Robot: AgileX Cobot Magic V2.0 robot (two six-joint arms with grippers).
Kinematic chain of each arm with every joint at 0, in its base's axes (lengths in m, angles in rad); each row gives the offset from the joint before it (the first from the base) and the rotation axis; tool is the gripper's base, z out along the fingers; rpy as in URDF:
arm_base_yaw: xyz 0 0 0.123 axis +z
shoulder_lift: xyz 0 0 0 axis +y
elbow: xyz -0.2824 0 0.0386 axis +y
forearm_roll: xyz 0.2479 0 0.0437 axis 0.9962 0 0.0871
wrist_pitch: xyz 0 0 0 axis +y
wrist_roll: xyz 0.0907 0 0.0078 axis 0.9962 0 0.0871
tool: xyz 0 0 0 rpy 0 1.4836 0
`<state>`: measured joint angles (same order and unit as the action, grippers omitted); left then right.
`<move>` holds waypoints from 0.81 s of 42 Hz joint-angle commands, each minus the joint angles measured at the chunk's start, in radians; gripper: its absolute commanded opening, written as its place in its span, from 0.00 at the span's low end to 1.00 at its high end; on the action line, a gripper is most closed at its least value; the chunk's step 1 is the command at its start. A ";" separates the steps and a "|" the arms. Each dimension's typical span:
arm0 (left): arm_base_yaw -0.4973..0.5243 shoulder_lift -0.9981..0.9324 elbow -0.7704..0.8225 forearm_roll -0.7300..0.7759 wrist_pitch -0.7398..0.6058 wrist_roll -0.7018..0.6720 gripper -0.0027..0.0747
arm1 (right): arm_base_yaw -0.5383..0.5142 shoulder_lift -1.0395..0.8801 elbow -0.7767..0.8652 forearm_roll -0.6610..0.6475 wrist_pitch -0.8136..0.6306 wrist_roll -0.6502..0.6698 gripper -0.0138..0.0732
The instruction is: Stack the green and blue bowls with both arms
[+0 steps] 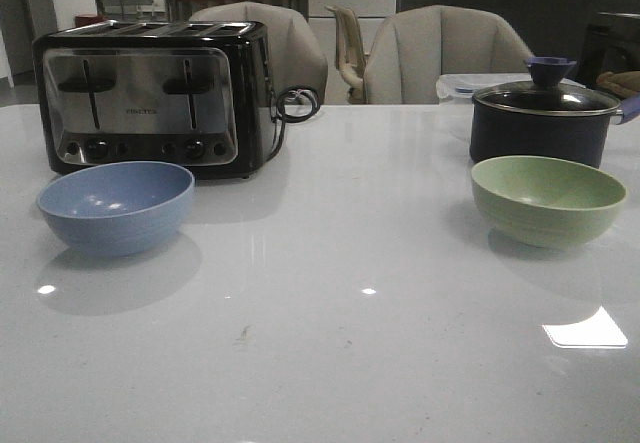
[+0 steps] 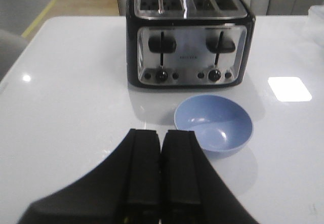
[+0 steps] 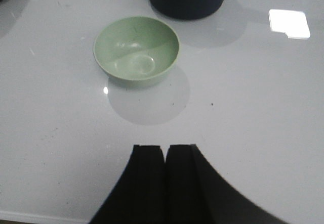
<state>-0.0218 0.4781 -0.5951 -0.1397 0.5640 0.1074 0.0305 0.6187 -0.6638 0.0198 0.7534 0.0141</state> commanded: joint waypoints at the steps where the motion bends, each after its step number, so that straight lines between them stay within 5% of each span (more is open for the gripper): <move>1: -0.002 0.035 -0.012 -0.015 -0.062 -0.010 0.16 | -0.006 0.062 -0.035 -0.005 -0.055 -0.002 0.21; 8: -0.002 0.063 0.003 -0.015 -0.058 -0.010 0.16 | -0.006 0.153 -0.035 -0.005 -0.056 -0.002 0.30; 17: -0.002 0.073 0.008 -0.015 -0.055 -0.010 0.18 | -0.006 0.260 -0.035 -0.005 -0.118 -0.002 0.72; 20: -0.002 0.073 0.008 -0.015 -0.055 -0.010 0.25 | -0.006 0.294 -0.036 -0.004 -0.148 -0.002 0.79; 29: -0.002 0.073 0.008 -0.015 -0.057 -0.010 0.70 | -0.013 0.438 -0.112 0.000 -0.165 0.007 0.80; 34: -0.002 0.073 0.008 -0.015 -0.059 -0.010 0.74 | -0.044 0.544 -0.195 0.012 -0.165 0.016 0.80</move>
<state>-0.0218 0.5405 -0.5603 -0.1397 0.5814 0.1074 0.0079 1.1170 -0.7822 0.0259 0.6565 0.0204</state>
